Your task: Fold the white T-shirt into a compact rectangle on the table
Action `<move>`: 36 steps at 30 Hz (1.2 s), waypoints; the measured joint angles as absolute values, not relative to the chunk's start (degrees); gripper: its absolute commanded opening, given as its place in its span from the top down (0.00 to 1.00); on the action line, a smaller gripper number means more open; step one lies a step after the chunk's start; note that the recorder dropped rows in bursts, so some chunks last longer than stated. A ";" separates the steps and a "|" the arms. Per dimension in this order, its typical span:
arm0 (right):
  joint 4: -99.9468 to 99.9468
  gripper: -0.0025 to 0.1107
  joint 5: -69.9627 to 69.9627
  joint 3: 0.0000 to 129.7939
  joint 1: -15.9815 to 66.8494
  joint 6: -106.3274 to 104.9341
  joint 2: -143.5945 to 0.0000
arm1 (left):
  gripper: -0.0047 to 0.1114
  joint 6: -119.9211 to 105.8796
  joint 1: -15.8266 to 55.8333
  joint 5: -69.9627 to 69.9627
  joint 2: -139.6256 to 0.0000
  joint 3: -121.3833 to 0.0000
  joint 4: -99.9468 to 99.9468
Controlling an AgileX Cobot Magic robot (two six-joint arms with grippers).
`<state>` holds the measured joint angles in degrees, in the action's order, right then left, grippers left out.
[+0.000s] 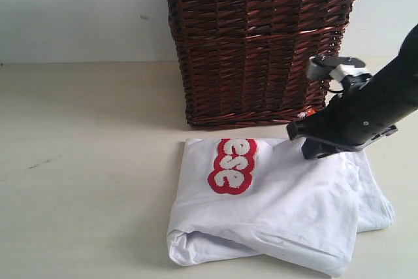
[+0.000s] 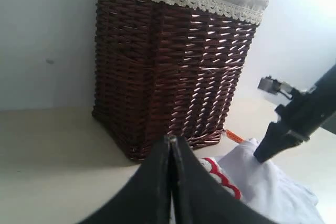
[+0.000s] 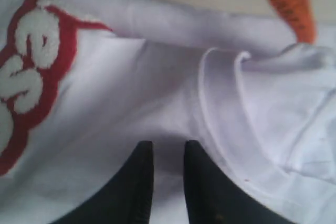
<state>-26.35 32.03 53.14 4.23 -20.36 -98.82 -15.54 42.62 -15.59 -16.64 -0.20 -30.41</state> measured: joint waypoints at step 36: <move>-27.43 0.98 25.08 54.15 12.58 -16.64 -101.01 | 0.96 -15.20 42.62 -16.08 -16.05 -0.20 -30.41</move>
